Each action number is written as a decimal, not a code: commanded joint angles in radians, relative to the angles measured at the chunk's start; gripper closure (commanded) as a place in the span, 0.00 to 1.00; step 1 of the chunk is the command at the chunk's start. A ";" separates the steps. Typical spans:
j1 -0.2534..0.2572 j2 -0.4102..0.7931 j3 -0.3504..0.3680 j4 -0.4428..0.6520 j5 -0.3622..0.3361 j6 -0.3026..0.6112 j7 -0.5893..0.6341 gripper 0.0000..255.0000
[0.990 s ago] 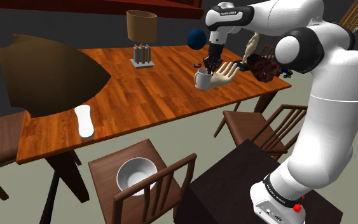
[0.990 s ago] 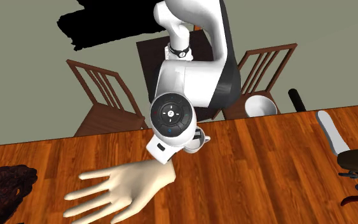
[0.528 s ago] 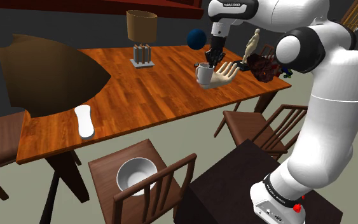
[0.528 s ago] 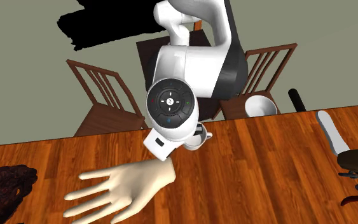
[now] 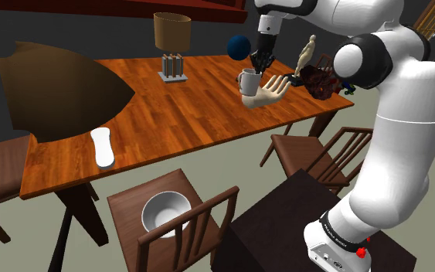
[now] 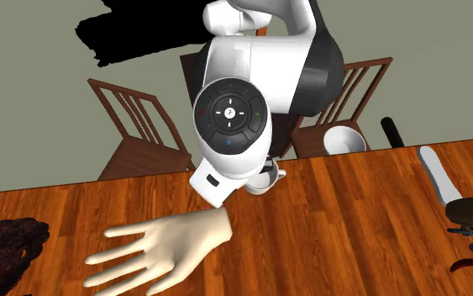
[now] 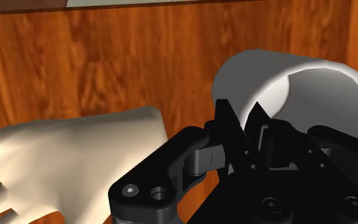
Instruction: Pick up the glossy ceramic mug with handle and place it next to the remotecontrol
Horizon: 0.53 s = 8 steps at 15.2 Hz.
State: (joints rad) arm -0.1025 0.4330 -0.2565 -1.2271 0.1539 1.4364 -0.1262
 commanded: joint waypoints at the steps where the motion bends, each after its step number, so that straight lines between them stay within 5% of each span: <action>1: 0.025 -0.017 0.009 -0.030 -0.001 0.016 0.029 1.00; 8: 0.133 -0.052 0.055 -0.125 0.004 0.089 0.170 1.00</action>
State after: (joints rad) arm 0.0152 0.3829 -0.2083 -1.3488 0.1565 1.5215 0.0210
